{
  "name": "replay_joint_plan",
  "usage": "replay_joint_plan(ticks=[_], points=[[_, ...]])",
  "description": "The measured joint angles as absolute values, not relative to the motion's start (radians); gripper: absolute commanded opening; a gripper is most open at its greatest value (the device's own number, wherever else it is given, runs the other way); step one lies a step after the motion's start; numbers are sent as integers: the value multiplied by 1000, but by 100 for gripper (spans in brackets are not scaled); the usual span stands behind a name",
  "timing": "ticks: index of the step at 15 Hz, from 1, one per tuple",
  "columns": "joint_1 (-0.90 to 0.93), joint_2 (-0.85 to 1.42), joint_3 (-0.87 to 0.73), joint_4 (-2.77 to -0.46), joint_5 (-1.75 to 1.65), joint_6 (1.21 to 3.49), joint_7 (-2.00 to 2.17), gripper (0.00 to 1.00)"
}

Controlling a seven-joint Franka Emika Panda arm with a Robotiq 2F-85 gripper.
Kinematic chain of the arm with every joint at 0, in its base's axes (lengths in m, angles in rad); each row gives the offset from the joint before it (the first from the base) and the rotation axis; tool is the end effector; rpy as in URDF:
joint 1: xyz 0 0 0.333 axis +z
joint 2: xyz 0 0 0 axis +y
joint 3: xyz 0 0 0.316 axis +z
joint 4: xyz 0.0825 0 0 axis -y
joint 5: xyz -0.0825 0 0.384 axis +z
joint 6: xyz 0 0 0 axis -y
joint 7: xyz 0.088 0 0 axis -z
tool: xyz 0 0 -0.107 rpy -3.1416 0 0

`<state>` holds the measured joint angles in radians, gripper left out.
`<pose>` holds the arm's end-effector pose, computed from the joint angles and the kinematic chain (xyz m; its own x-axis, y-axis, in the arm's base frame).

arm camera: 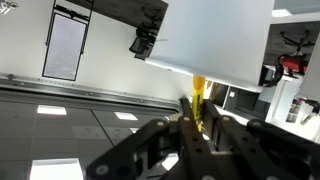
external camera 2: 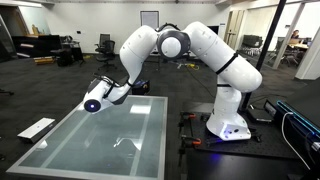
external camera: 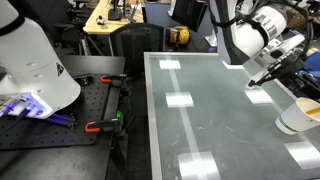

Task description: Pick the marker and put it in the cup

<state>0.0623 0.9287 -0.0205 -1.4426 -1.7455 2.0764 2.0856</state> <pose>0.7269 -0.0169 0.1527 0.3479 -0.0509 0.9362 -0.7998 -0.5370 0.2680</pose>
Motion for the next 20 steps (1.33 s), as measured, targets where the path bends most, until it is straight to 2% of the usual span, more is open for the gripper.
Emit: replay_joint_plan(ticks=[6,7,20], points=[[63,933,-20,-1440,-1746,2076,2085,95],[63,933,-20,-1439,-1746,2076,2085,99],[89,895,-20,-1428,-1746,2038,2088,100]])
